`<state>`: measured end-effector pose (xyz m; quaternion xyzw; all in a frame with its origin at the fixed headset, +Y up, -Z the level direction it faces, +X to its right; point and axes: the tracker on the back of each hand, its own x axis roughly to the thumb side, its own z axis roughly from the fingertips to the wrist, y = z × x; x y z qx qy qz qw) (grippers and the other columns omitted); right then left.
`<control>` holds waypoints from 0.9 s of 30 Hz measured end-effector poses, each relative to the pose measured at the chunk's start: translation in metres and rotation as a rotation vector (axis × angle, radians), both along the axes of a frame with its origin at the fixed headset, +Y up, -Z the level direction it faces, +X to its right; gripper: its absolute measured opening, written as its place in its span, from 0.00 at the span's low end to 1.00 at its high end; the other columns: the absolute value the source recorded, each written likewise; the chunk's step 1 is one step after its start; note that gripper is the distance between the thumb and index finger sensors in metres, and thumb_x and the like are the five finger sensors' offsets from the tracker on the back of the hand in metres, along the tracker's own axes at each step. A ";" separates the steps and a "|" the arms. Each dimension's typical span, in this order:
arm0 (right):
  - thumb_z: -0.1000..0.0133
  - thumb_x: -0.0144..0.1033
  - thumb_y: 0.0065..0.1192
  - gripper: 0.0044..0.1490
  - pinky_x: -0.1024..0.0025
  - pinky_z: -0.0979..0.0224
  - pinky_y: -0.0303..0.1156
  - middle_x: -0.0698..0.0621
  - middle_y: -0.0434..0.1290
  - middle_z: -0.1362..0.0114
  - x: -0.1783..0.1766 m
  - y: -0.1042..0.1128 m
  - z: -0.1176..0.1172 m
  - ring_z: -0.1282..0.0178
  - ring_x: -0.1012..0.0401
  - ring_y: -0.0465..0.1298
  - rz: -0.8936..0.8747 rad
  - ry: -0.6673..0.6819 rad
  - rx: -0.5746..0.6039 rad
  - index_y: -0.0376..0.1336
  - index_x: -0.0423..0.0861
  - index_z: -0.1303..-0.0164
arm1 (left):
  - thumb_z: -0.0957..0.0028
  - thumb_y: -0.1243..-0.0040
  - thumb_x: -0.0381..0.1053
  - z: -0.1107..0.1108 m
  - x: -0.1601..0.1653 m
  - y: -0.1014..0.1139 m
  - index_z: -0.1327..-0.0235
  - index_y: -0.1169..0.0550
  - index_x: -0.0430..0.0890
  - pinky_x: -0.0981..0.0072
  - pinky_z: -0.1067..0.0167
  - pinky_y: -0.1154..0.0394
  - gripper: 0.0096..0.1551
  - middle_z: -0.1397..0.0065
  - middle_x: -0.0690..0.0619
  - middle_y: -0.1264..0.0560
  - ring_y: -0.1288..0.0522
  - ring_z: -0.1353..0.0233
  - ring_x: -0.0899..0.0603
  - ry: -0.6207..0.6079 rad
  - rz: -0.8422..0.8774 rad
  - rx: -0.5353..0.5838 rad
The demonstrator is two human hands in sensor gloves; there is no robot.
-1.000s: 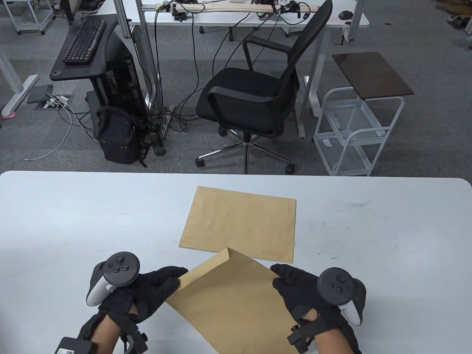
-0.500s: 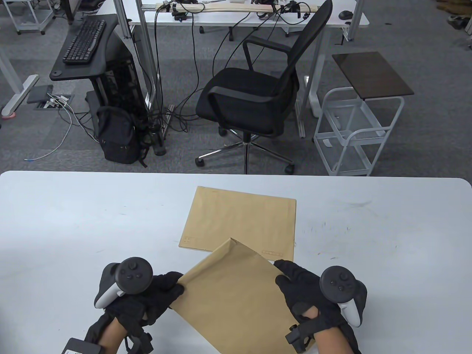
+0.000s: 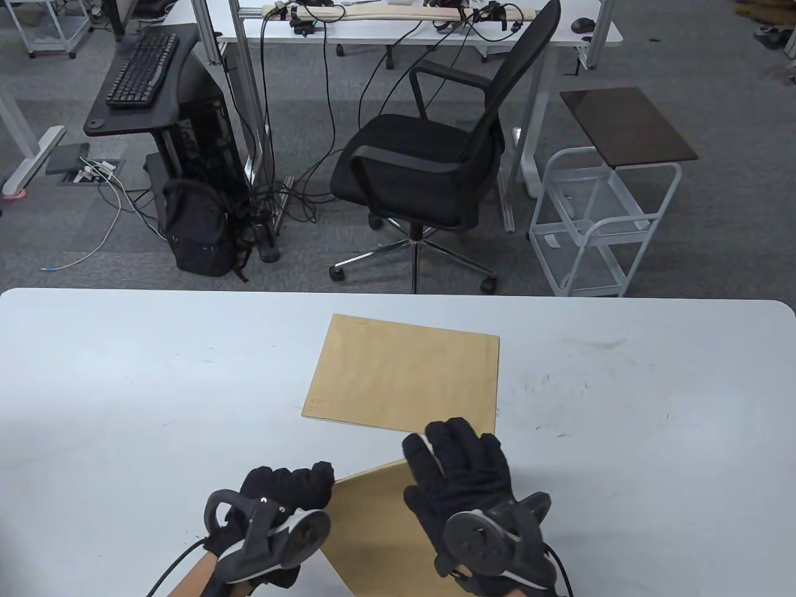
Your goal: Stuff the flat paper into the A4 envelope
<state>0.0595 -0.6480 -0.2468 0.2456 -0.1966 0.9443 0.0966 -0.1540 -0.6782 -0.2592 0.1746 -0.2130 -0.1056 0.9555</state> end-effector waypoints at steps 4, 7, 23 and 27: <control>0.44 0.59 0.60 0.40 0.37 0.21 0.55 0.58 0.53 0.19 -0.032 -0.010 0.005 0.16 0.51 0.58 0.157 -0.017 0.014 0.52 0.63 0.21 | 0.52 0.42 0.55 0.015 0.018 0.000 0.43 0.18 0.49 0.55 0.56 0.14 0.26 0.53 0.62 0.12 0.11 0.66 0.51 -0.030 -0.063 0.112; 0.44 0.58 0.56 0.34 0.38 0.25 0.62 0.57 0.64 0.25 -0.039 -0.022 -0.003 0.24 0.51 0.70 0.171 -0.026 -0.033 0.61 0.60 0.27 | 0.52 0.42 0.55 0.020 0.026 0.000 0.43 0.17 0.49 0.55 0.56 0.14 0.26 0.53 0.62 0.11 0.11 0.67 0.51 -0.057 -0.075 0.132; 0.46 0.58 0.59 0.29 0.41 0.30 0.69 0.58 0.71 0.32 0.002 -0.025 -0.021 0.33 0.53 0.78 0.090 -0.090 -0.102 0.67 0.62 0.34 | 0.52 0.42 0.56 0.017 0.027 -0.004 0.44 0.17 0.49 0.55 0.54 0.14 0.26 0.54 0.63 0.11 0.11 0.66 0.52 -0.061 -0.076 0.099; 0.46 0.58 0.60 0.29 0.41 0.30 0.69 0.58 0.72 0.32 0.020 -0.026 -0.030 0.33 0.53 0.78 0.058 -0.141 -0.136 0.67 0.62 0.34 | 0.52 0.42 0.56 0.014 0.022 -0.005 0.44 0.17 0.49 0.55 0.54 0.14 0.26 0.54 0.63 0.11 0.11 0.66 0.52 -0.049 -0.075 0.092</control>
